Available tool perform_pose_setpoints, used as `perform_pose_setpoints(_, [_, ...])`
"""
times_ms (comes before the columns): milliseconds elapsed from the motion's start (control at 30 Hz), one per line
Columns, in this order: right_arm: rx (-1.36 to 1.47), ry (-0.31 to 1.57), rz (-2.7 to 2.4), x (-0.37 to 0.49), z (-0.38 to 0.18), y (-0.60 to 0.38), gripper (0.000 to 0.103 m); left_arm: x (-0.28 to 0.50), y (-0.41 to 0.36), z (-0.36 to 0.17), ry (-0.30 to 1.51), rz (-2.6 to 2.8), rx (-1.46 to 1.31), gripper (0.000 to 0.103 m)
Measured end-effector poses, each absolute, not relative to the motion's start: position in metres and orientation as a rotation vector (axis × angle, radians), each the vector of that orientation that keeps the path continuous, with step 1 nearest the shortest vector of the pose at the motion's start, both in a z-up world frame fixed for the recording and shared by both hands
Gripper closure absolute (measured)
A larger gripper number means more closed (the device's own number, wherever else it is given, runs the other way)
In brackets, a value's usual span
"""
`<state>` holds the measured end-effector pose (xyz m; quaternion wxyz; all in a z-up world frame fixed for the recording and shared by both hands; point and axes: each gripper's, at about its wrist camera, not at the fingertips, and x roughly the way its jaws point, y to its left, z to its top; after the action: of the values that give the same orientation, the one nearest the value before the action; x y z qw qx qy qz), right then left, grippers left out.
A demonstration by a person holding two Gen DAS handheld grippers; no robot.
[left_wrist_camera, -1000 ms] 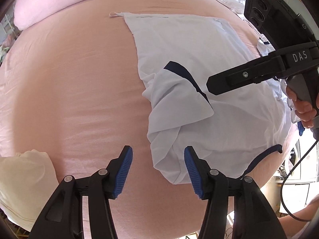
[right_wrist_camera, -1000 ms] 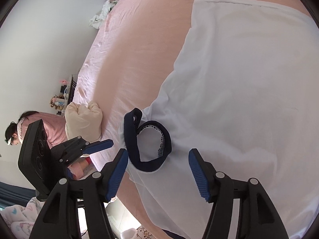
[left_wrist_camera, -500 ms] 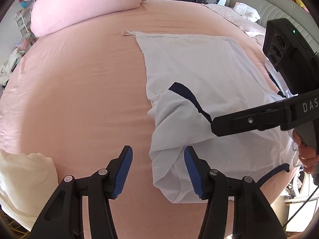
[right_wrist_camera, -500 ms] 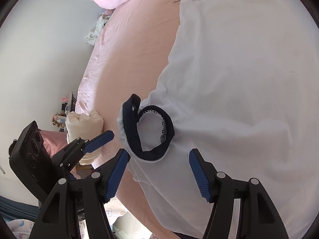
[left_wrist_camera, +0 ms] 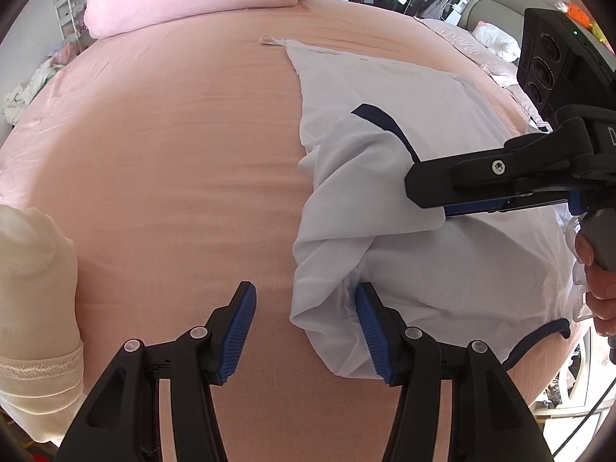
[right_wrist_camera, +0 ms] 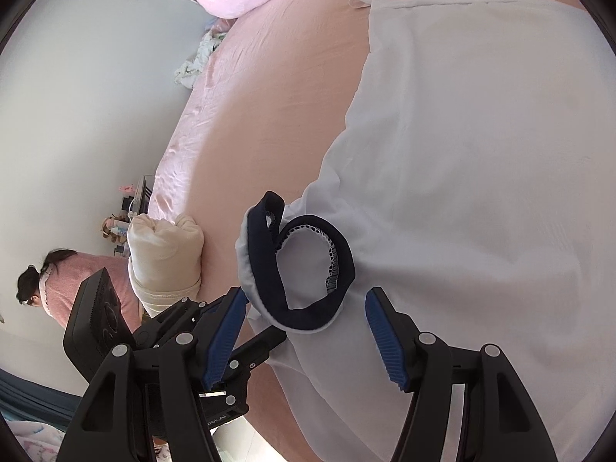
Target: Fold clothes
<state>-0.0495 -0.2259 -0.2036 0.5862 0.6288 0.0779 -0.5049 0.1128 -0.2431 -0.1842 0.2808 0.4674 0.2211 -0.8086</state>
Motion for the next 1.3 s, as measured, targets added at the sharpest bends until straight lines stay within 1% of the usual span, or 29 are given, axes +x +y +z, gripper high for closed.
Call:
perform_pose_setpoints(133, [1.460, 0.199, -1.171, -0.045, -0.208, -0.230, 0.039, 0.114, -0.247, -0.187, 0.628, -2.175, 1.221, 0.052])
perform_pose_setpoints(167, [1.461, 0.202, -1.168, -0.044, -0.208, -0.231, 0.039, 0.114, -0.248, -0.187, 0.636, -2.179, 1.220, 0.054])
perform_pose_setpoints(233, [1.455, 0.201, -1.164, -0.042, -0.207, -0.234, 0.039, 0.114, -0.248, -0.188, 0.644, -2.193, 1.220, 0.060])
perform_pose_setpoints(300, [1.444, 0.193, -1.166, -0.041, -0.206, -0.236, 0.039, 0.113, -0.247, -0.189, 0.658, -2.202, 1.226, 0.070])
perform_pose_setpoints(367, [1.435, 0.188, -1.172, -0.039, -0.205, -0.239, 0.039, 0.114, -0.244, -0.190, 0.665, -2.205, 1.229, 0.075])
perform_pose_setpoints(567, [1.422, 0.183, -1.172, -0.035, -0.210, -0.248, 0.039, 0.108, -0.237, -0.188, 0.605, -2.205, 1.247, 0.084])
perform_pose_setpoints(600, [1.411, 0.187, -1.180, -0.034, -0.210, -0.249, 0.043, 0.108, -0.237, -0.187, 0.611, -2.205, 1.239, 0.085])
perform_pose_setpoints(633, [1.396, 0.188, -1.189, -0.033, -0.210, -0.250, 0.053, 0.109, -0.237, -0.187, 0.621, -2.207, 1.234, 0.085])
perform_pose_setpoints(667, [1.383, 0.193, -1.199, -0.031, -0.210, -0.251, 0.057, 0.109, -0.237, -0.187, 0.627, -2.205, 1.233, 0.085])
perform_pose_setpoints(733, [1.365, 0.209, -1.221, -0.030, -0.208, -0.253, 0.075, 0.112, -0.238, -0.186, 0.638, -2.196, 1.224, 0.085])
perform_pose_setpoints(800, [1.334, 0.223, -1.245, -0.031, -0.203, -0.254, 0.087, 0.114, -0.239, -0.185, 0.647, -2.198, 1.218, 0.085])
perform_pose_setpoints(933, [1.287, 0.239, -1.333, -0.040, -0.192, -0.254, 0.090, 0.118, -0.237, -0.178, 0.622, -2.197, 1.204, 0.087])
perform_pose_setpoints(1033, [1.286, 0.205, -1.354, -0.053, -0.186, -0.253, 0.091, 0.121, -0.235, -0.173, 0.611, -2.205, 1.201, 0.089])
perform_pose_setpoints(1300, [1.295, 0.123, -1.378, -0.072, -0.164, -0.239, 0.091, 0.124, -0.230, -0.172, 0.590, -2.214, 1.238, 0.089])
